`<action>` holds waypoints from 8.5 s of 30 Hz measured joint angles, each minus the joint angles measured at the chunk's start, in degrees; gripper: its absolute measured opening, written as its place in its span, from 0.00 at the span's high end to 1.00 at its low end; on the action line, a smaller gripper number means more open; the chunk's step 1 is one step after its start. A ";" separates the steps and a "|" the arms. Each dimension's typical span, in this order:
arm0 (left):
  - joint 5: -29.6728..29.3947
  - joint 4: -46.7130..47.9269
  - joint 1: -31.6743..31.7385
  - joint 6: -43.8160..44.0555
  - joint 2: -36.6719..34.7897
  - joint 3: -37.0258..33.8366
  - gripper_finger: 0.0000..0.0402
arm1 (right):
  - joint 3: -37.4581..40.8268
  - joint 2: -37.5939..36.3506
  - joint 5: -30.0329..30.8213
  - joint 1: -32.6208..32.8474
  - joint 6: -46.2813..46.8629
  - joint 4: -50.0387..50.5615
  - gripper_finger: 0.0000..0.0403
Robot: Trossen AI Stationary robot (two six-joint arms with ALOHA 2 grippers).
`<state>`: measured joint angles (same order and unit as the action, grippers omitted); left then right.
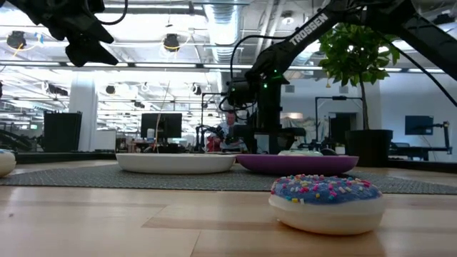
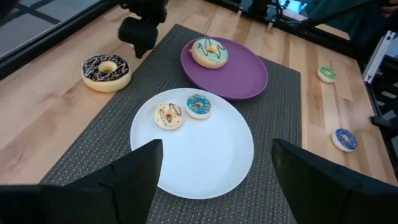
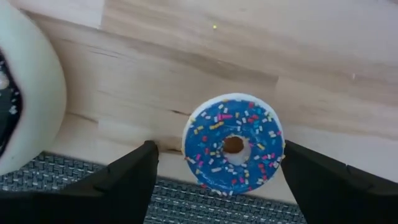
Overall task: Pick & Place donuts
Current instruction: Put the top small dark blue donut on the white plate, then put the small dark blue donut on the white plate
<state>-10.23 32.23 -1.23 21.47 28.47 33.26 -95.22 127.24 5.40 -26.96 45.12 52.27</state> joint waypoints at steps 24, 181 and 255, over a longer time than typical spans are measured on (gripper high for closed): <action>-0.60 0.02 0.00 1.79 0.00 0.02 0.27 | 0.00 0.19 0.56 -0.04 -1.11 -0.27 0.41; -12.99 -7.71 -13.40 -5.38 36.83 17.57 0.27 | 48.00 -52.39 -5.50 45.27 -13.35 -18.39 1.00; 6.22 -1.90 -26.06 -10.71 106.31 71.60 0.37 | 60.85 -53.47 2.53 66.97 -4.48 -12.05 1.00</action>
<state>-4.01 30.33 -27.29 10.76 134.78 104.86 -34.37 73.78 7.92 40.01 40.63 40.22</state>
